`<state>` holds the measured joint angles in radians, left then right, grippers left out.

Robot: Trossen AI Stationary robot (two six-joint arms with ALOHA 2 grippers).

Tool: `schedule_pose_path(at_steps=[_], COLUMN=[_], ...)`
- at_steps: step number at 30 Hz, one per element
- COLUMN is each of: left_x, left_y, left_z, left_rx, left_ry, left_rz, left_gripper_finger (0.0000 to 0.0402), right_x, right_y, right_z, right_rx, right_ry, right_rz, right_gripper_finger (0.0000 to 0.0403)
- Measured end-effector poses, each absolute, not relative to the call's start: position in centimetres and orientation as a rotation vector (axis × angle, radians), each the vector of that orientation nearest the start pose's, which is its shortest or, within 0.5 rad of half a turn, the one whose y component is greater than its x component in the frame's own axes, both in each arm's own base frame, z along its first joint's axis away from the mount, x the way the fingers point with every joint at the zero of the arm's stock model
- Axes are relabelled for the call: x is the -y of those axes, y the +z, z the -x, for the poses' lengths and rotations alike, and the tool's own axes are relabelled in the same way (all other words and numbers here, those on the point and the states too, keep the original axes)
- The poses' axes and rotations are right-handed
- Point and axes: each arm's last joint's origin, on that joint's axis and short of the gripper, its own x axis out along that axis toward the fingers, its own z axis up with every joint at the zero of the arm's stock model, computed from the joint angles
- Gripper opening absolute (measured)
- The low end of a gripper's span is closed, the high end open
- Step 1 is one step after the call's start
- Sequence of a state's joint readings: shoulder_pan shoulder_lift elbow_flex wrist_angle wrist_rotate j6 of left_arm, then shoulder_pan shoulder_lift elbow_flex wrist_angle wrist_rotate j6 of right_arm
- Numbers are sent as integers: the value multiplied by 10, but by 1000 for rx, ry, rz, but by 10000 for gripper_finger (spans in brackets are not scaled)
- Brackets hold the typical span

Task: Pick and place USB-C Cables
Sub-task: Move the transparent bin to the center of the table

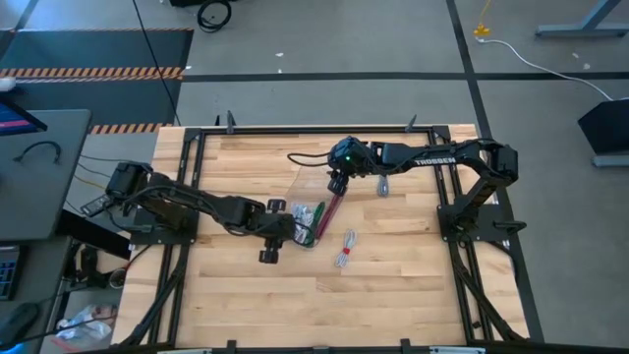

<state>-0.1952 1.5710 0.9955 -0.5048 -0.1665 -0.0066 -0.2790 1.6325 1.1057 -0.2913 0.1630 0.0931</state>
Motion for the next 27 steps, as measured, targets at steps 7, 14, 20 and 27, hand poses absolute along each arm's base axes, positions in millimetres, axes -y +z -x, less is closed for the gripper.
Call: schedule_pose_path(at_steps=[7, 14, 20, 27], left_x=[54, 53, 66, 85], left_y=[217, 234, 262, 305], left_z=[-295, -287, -271, -242], left_rx=[-979, -918, -790, -541], left_ry=[-25, -4, -44, 62], left_rz=[-202, -211, -204, -235], left_gripper_finger=[118, 118, 118, 118], right_x=[99, 99, 99, 98], right_y=[225, 224, 224, 221], right_z=[-329, -329, -328, -324], right_rx=[-808, -818, -822, -878], right_ry=[-448, -447, -442, -443], right_rz=[-138, -138, -129, -134], right_gripper_finger=[187, 187, 187, 187])
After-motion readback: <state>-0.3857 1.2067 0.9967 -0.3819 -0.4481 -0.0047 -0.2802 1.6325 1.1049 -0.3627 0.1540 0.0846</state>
